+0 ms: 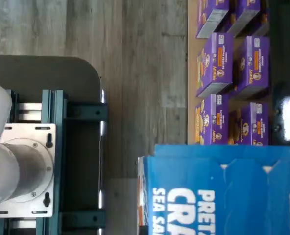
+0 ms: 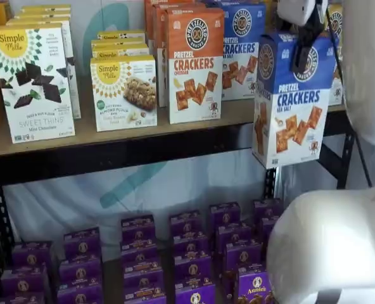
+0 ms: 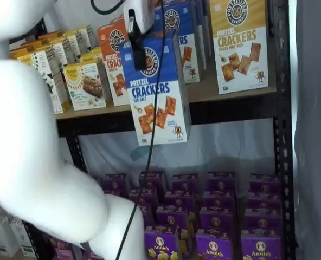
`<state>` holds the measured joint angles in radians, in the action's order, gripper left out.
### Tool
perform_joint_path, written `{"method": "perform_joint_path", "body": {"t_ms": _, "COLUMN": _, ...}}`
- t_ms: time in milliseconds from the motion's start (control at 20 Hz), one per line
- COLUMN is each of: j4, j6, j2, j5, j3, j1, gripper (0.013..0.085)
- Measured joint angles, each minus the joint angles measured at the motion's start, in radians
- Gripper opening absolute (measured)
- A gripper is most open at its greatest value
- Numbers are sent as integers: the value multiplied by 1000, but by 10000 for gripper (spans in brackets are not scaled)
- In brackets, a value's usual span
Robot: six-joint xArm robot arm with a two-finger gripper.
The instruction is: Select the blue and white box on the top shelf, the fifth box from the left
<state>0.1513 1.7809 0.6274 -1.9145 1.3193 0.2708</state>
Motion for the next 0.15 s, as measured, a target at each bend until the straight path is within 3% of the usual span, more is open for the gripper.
{"method": "perform_joint_path", "body": {"t_ms": 150, "j4": -4, "j6": 5, "j2": 24, "j5": 5, "j3": -28, "j1": 3, "gripper": 570}}
